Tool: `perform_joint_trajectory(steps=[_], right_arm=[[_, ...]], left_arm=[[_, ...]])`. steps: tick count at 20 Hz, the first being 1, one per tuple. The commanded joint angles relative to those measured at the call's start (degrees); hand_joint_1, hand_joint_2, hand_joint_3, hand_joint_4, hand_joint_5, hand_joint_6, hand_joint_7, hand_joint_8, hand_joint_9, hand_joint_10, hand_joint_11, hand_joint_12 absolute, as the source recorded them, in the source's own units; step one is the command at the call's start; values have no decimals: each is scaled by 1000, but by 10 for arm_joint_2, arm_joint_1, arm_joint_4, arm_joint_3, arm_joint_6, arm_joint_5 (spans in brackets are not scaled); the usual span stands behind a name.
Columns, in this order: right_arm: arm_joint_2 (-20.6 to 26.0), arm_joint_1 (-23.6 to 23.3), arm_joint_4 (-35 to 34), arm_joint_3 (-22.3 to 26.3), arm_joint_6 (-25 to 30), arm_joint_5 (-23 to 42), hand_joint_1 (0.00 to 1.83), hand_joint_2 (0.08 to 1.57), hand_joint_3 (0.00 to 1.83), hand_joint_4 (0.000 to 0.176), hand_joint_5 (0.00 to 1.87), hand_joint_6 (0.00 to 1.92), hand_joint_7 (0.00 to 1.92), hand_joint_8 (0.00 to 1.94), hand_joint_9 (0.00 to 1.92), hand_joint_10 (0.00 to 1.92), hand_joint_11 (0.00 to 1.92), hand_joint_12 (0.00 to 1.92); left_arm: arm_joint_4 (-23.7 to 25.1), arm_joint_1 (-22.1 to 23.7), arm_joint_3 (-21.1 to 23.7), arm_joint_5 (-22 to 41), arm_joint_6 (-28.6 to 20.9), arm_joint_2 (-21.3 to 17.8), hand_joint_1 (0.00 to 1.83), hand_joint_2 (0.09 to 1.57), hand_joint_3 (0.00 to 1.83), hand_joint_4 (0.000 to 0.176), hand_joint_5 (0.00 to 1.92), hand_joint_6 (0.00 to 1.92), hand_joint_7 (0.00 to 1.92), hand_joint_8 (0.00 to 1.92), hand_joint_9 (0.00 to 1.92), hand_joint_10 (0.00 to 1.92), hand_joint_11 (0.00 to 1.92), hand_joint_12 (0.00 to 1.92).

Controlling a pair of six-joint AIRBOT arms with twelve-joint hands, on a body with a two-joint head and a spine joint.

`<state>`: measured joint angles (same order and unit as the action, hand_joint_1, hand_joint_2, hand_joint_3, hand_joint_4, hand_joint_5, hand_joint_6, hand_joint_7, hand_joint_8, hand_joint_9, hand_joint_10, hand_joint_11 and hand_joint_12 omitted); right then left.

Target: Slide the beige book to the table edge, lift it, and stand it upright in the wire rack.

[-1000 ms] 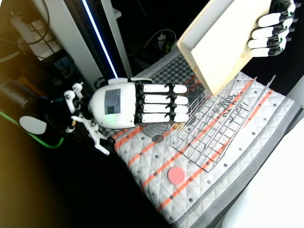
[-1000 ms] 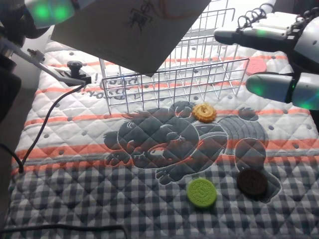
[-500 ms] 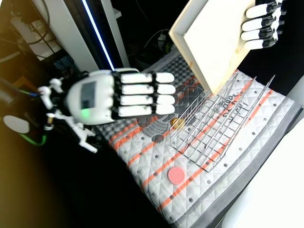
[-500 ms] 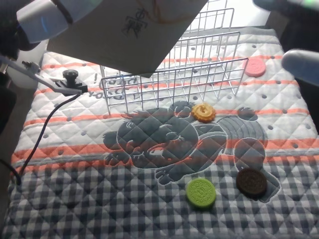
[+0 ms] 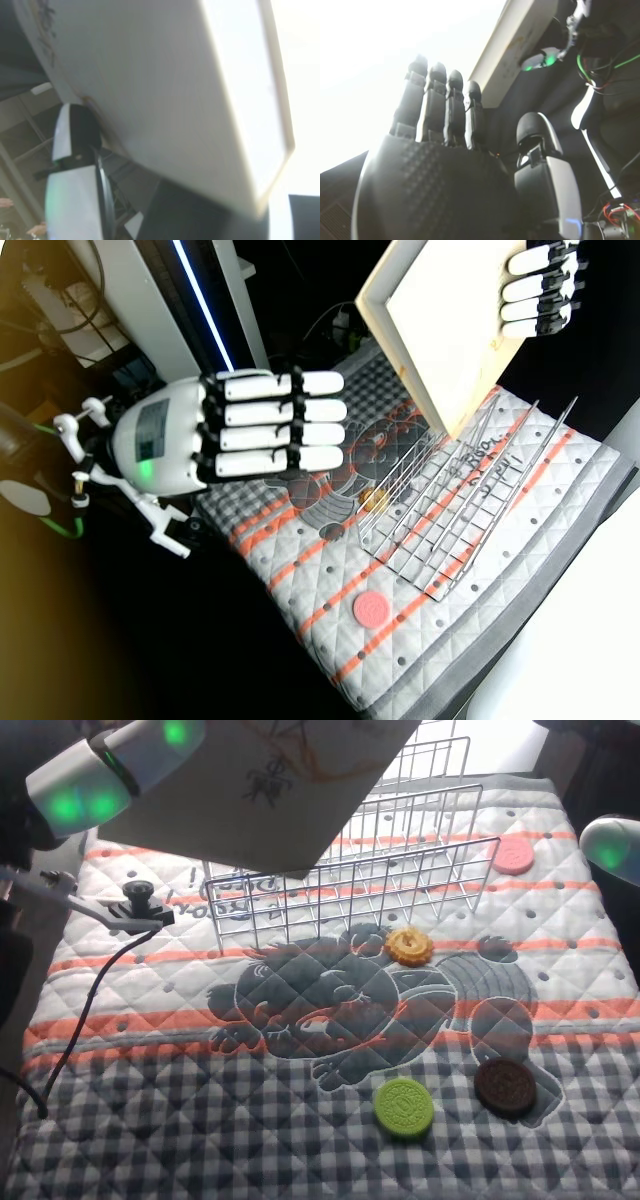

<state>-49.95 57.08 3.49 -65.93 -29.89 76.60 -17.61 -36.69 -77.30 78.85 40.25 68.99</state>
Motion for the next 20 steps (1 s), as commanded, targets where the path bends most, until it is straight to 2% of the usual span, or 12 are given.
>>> perform_joint_trajectory(steps=[1, 2, 3, 4, 9, 12, 14, 15, 16, 17, 18, 20], right_arm=[[1, -3, -24, 0, -1, 74, 205, 1360, 0, 16, 258, 5, 280, 1, 275, 4, 272, 5], [0, -2, -24, 0, -2, 74, 212, 1364, 1, 12, 261, 6, 279, 0, 273, 2, 267, 3], [0, -2, -26, 0, -2, 74, 217, 1371, 4, 0, 263, 5, 287, 3, 290, 8, 287, 10], [-1, -1, -27, 0, -2, 74, 237, 1370, 2, 0, 265, 4, 295, 4, 296, 7, 287, 8], [-2, 1, -33, 0, -2, 74, 218, 1365, 0, 7, 265, 2, 314, 3, 322, 8, 306, 10], [-2, 4, -36, 0, -2, 74, 245, 1363, 0, 0, 281, 5, 333, 6, 341, 9, 324, 12], [-3, 6, -39, 0, -2, 74, 243, 1357, 0, 1, 291, 7, 348, 9, 364, 14, 341, 15], [-3, 6, -40, 0, -2, 74, 243, 1358, 0, 0, 288, 4, 343, 6, 361, 11, 334, 11], [-3, 7, -41, 0, -2, 74, 260, 1353, 0, 2, 290, 4, 343, 4, 352, 5, 326, 6], [-3, 8, -42, 0, -2, 74, 263, 1355, 0, 0, 290, 3, 343, 3, 349, 3, 323, 4], [-2, 9, -43, 1, -2, 74, 264, 1356, 0, 0, 289, 2, 343, 2, 344, 0, 321, 3], [0, 11, -48, 2, -2, 74, 286, 1356, 0, 0, 295, 3, 346, 2, 346, 1, 307, 1]], left_arm=[[-6, 0, 1, 73, -11, -6, 1063, 1066, 0, 13, 682, 133, 775, 568, 707, 838, 337, 1585], [-13, -3, 1, 77, -12, -6, 1003, 1043, 0, 35, 655, 34, 789, 264, 689, 772, 328, 1557], [-19, -6, 2, 81, -12, -6, 953, 1049, 0, 63, 615, 6, 802, 123, 667, 718, 288, 1552], [-23, -7, 2, 83, -13, -6, 934, 1054, 0, 77, 606, 1, 810, 59, 650, 695, 256, 1554], [-48, -28, 9, 98, -19, -5, 906, 1067, 1, 78, 587, 1, 802, 11, 642, 700, 238, 1558], [-55, -34, 12, 103, -21, -6, 876, 1065, 0, 117, 618, 0, 846, 12, 610, 760, 134, 1566], [-63, -44, 22, 108, -22, -12, 841, 1054, 0, 129, 572, 0, 819, 0, 572, 776, 88, 1584], [-66, -49, 27, 110, -21, -15, 850, 1054, 0, 145, 572, 0, 793, 0, 548, 752, 92, 1549], [-70, -57, 36, 111, -18, -21, 811, 1034, 0, 170, 530, 0, 691, 0, 503, 590, 23, 1459], [-78, -63, 45, 109, -10, -28, 768, 1024, 0, 175, 480, 0, 609, 0, 476, 418, 4, 1328], [-87, -69, 53, 104, -4, -34, 740, 1017, 0, 176, 400, 0, 490, 0, 407, 222, 0, 1016], [-106, -73, 61, 99, 7, -35, 720, 1020, 1, 176, 295, 3, 347, 2, 307, 72, 0, 741]])
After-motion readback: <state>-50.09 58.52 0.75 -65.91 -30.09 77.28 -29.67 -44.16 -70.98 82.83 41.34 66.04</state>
